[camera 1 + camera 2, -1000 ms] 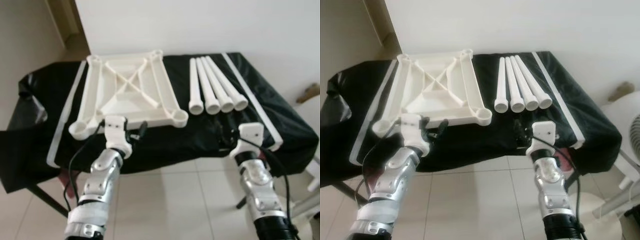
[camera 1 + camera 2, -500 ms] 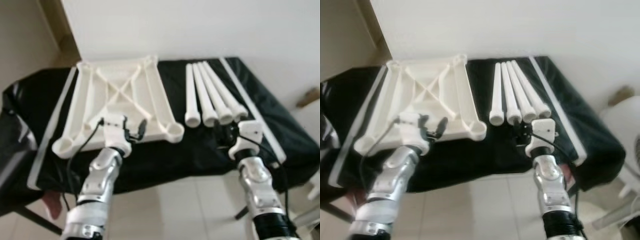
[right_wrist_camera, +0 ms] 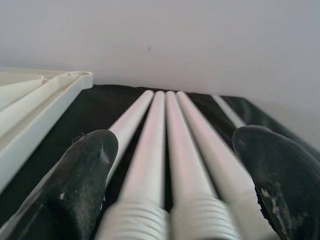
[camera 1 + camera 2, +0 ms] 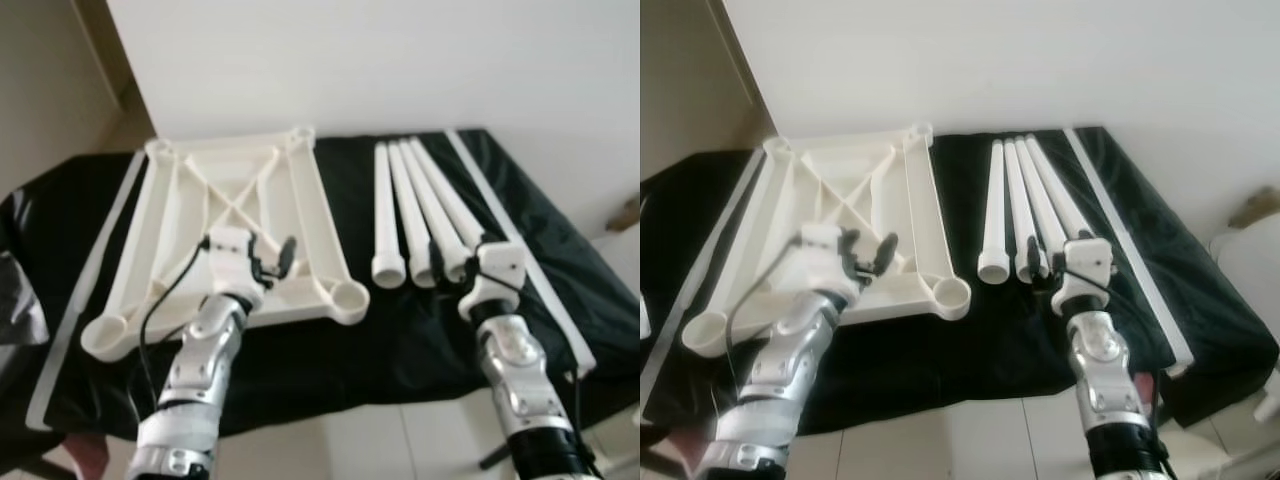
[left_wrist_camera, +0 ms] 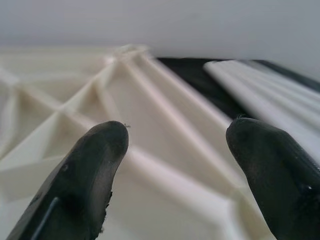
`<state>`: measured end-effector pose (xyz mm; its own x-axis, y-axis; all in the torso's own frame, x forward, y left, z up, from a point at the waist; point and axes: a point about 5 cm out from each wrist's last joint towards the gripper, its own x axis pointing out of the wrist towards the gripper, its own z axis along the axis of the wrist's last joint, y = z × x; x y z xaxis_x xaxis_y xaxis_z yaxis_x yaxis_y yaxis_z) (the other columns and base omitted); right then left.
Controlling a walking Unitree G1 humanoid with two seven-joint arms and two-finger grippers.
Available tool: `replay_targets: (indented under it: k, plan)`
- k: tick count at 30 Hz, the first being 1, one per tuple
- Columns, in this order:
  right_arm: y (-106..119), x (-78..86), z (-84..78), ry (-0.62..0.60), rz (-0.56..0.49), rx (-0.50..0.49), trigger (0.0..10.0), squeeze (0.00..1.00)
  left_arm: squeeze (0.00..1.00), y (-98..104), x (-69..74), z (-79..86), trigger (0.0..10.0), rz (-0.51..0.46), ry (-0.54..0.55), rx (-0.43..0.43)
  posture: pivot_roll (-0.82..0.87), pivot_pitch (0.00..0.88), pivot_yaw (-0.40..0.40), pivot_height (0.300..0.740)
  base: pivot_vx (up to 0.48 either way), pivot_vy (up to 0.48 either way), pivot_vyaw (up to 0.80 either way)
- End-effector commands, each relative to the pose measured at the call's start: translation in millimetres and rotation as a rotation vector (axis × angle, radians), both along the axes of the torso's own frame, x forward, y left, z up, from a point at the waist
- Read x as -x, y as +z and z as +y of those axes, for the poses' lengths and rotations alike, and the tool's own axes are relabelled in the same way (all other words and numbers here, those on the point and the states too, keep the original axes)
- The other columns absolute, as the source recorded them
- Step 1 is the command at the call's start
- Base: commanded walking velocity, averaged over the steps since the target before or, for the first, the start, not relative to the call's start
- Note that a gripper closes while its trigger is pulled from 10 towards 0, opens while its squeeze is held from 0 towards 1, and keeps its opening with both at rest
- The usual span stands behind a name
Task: Building children table
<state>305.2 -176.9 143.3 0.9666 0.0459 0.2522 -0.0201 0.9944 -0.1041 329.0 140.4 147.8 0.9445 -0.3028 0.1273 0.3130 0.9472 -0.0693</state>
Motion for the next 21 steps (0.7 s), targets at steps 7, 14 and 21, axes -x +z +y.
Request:
replay_targets:
  k: [7, 14, 21]
  plan:
    - [-2.8, -0.7, 4.5, 0.017, 0.01, -0.01, 10.0, 0.0, 0.0, -2.9, 0.7, 1.8, 10.0, 0.02, 0.011, 0.011, -0.03, 0.016, 0.001, 0.74, 0.0, 0.0, 0.0]
    - [-2.3, -2.3, 4.7, 0.017, 0.008, -0.011, 10.0, 0.0, 0.0, -4.8, 0.3, 0.0, 10.0, 0.041, 0.004, 0.036, -0.02, 0.026, 0.0, 0.74, 0.0, 0.0, 0.0]
    - [-4.6, -3.0, 4.7, -0.003, 0.008, -0.019, 10.0, 0.0, 0.0, -5.1, 0.1, 0.3, 10.0, 0.053, -0.005, 0.038, -0.03, 0.034, 0.023, 0.74, 0.0, 0.36, 0.0]
